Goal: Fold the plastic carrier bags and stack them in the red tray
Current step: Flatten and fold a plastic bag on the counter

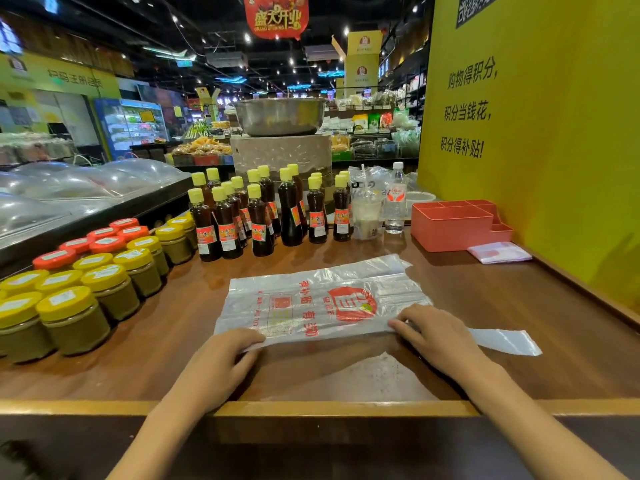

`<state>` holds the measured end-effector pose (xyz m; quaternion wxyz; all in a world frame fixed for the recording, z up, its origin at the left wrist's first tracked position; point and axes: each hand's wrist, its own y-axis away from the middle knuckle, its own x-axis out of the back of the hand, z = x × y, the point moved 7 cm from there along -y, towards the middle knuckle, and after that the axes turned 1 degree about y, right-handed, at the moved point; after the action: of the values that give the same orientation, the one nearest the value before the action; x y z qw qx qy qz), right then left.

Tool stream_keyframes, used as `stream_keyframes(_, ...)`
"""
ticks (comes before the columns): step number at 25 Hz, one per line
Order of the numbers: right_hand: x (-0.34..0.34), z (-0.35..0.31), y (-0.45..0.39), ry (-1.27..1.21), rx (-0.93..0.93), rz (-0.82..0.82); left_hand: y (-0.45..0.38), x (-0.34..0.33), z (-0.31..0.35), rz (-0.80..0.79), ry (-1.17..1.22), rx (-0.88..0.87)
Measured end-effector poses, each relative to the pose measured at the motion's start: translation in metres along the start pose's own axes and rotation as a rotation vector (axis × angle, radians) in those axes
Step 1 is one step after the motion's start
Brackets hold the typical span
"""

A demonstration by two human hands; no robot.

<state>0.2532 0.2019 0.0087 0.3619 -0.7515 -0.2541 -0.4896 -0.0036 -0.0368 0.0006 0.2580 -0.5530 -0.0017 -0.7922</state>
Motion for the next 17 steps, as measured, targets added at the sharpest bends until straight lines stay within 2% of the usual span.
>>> stream_keyframes(4, -0.003, -0.007, 0.018, 0.015, 0.052, -0.179, 0.000, 0.003, -0.011, 0.029, 0.085, 0.052)
stream_keyframes(9, 0.013, -0.001, 0.027, 0.075, 0.078, -0.231, 0.000, 0.010, -0.012, 0.087, 0.114, 0.081)
stream_keyframes(14, 0.048, 0.016, 0.027, -0.074, -0.008, -0.225, 0.007, 0.019, -0.012, 0.220, 0.310, 0.130)
stream_keyframes(17, 0.064, 0.014, 0.019, -0.164, -0.037, -0.338, 0.010, 0.027, -0.015, 0.316, 0.444, 0.200)
